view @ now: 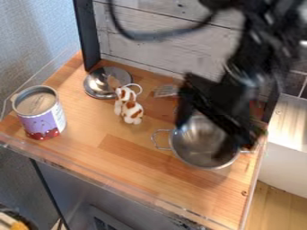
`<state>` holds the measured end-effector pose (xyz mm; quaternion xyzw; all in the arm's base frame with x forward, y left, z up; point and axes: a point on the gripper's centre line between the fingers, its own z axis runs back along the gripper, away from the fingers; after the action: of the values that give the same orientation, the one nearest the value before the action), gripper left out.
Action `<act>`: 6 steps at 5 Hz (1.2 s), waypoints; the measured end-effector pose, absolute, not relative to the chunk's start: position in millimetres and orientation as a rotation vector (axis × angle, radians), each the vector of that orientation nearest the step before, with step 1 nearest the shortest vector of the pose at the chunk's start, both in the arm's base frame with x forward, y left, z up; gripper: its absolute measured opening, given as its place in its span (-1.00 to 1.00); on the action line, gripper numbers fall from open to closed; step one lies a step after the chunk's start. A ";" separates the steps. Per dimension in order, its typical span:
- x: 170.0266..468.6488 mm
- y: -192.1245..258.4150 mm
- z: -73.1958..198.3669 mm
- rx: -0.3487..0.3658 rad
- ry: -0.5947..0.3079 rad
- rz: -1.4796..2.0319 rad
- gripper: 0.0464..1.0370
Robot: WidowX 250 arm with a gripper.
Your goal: Take the silver pot and put it next to the red can
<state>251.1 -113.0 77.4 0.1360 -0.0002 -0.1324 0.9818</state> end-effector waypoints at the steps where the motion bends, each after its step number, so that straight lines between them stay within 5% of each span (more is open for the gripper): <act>1: 251.3 -132.8 57.2 0.324 -0.008 -0.340 0.93; 6: 273.7 -135.5 14.9 0.383 0.046 -0.462 0.93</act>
<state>273.7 -135.5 14.9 0.1886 0.0228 -0.2276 0.9551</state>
